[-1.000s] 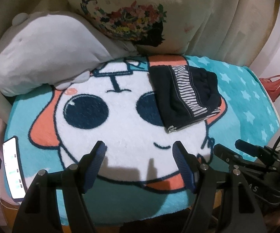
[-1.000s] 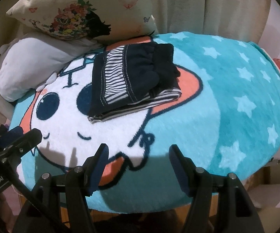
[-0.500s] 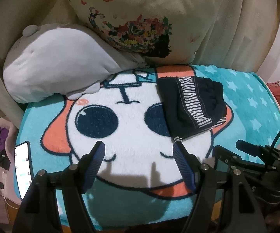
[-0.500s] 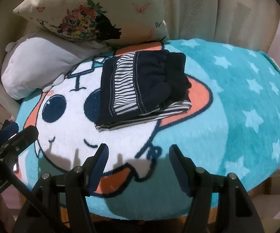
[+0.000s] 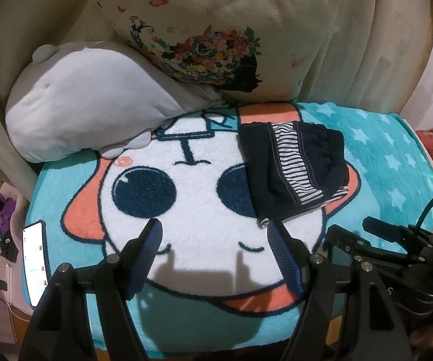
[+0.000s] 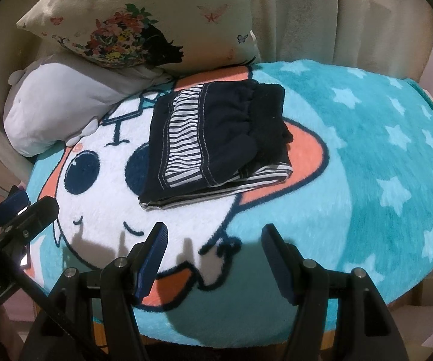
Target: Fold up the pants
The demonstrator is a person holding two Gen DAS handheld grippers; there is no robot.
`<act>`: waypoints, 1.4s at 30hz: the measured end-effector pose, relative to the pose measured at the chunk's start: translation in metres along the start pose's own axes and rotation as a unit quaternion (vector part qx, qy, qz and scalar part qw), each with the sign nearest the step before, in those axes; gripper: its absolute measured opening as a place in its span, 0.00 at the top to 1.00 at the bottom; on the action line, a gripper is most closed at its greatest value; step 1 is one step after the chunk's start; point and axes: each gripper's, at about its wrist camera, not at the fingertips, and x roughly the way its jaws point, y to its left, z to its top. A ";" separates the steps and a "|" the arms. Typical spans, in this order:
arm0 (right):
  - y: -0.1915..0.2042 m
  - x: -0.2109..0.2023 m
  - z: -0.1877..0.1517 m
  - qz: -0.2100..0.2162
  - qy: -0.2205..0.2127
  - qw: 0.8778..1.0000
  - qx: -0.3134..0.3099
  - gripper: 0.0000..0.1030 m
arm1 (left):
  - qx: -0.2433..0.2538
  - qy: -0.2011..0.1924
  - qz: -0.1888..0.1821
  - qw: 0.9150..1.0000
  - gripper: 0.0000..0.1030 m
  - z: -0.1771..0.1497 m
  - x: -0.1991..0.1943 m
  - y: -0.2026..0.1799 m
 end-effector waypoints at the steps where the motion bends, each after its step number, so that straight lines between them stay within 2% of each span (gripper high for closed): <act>1: -0.001 0.001 0.001 0.001 0.000 1.000 -0.001 0.32 | -0.001 0.000 0.000 1.000 0.31 0.000 0.000 -0.001; 20: -0.019 0.004 0.004 0.008 0.009 1.000 -0.002 0.32 | -0.016 0.032 -0.001 0.999 0.30 -0.001 0.017 -0.016; 36: -0.031 0.005 0.011 0.015 0.012 1.000 -0.017 0.31 | -0.035 0.037 0.006 0.999 0.30 -0.001 0.022 -0.028; 42: -0.037 0.005 0.015 0.018 0.011 0.999 -0.035 0.31 | -0.048 0.026 0.010 0.998 0.30 0.001 0.020 -0.037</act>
